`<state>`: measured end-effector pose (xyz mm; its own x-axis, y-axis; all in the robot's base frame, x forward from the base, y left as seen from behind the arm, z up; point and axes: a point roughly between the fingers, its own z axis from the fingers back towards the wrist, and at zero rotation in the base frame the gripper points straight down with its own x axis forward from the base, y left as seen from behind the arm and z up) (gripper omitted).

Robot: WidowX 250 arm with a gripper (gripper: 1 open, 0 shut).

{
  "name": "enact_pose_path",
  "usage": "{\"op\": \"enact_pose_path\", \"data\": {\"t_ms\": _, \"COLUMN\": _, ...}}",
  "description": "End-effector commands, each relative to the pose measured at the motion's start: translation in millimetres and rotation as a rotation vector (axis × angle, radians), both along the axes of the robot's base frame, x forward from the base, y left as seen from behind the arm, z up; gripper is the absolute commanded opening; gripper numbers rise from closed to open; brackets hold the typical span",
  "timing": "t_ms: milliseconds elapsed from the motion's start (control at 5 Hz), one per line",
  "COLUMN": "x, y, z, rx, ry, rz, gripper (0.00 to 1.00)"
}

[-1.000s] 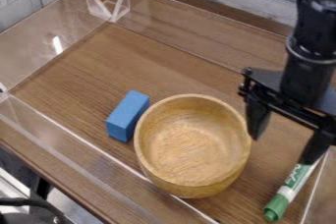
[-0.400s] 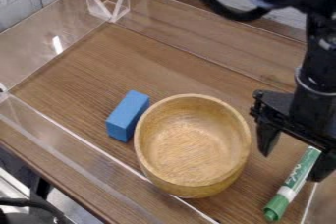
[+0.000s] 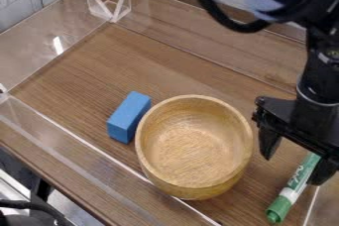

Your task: Put the green marker in the brown bowl

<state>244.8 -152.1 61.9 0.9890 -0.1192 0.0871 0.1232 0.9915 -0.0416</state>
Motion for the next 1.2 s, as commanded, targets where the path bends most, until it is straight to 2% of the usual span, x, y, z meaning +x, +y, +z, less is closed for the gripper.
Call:
{"op": "enact_pose_path", "data": {"t_ms": 0, "x": 4.9, "y": -5, "z": 5.6, "rx": -0.016, "ry": -0.047, "rz": -0.014, "gripper": 1.0}}
{"op": "enact_pose_path", "data": {"t_ms": 400, "x": 7.5, "y": -5, "z": -3.7, "rx": -0.027, "ry": -0.079, "rz": -0.017, "gripper": 1.0}}
{"op": "enact_pose_path", "data": {"t_ms": 800, "x": 9.7, "y": -4, "z": -8.0, "rx": -0.058, "ry": -0.108, "rz": -0.012, "gripper": 1.0}}
{"op": "enact_pose_path", "data": {"t_ms": 1000, "x": 11.0, "y": -2, "z": -9.6, "rx": -0.066, "ry": -0.118, "rz": -0.01, "gripper": 1.0}}
